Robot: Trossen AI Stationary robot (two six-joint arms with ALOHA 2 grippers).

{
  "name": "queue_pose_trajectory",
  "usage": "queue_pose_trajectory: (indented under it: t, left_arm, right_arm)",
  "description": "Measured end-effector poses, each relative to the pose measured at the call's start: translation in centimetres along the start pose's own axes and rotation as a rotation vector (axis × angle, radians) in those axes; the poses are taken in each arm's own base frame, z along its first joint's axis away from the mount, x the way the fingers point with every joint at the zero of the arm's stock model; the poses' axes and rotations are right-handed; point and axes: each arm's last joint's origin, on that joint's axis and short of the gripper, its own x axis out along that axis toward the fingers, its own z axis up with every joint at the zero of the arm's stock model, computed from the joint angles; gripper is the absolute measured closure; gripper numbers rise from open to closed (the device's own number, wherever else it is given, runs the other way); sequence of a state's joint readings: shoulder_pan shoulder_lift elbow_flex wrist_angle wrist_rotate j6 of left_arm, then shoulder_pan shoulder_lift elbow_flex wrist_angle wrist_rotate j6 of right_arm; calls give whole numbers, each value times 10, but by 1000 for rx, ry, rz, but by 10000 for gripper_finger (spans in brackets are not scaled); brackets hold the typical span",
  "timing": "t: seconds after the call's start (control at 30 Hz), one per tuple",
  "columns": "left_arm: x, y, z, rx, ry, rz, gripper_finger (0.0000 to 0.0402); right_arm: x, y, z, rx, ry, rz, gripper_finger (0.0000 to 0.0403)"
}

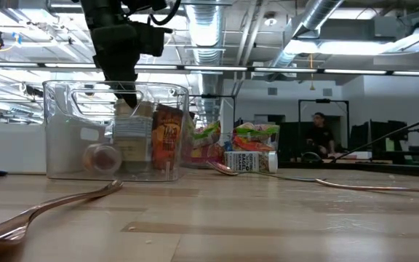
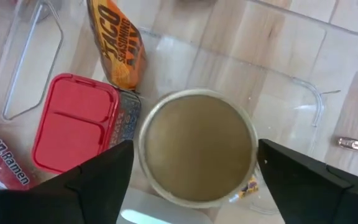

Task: Pick & Place Food Item
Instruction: Put the gold seasoning bottle into the bottom transparent bin, then put the right gold spoon into the white bin

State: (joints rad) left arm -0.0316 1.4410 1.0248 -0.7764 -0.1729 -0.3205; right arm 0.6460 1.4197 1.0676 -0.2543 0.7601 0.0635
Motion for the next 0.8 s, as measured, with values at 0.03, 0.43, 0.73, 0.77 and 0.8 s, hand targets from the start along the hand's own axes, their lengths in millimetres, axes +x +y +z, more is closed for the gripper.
queue_pose_trajectory:
  t: [0.03,0.43,0.73,0.77,0.8]
  left_arm:
    - [0,0,0,0,-2,2,64]
    - [-45,6,-6,60,-160,-34,60]
    - [-96,-26,-13,285,-553,-434,60]
    - [-99,-35,-14,344,-625,-506,60]
    - [-102,-43,-15,400,-703,-570,60]
  right_arm:
    - [0,0,0,0,0,0,3]
    - [0,0,0,-4,2,-2,3]
    - [0,-2,-8,11,62,-35,3]
    - [0,-2,-10,17,78,-43,3]
    - [-1,-3,-12,23,95,-54,3]
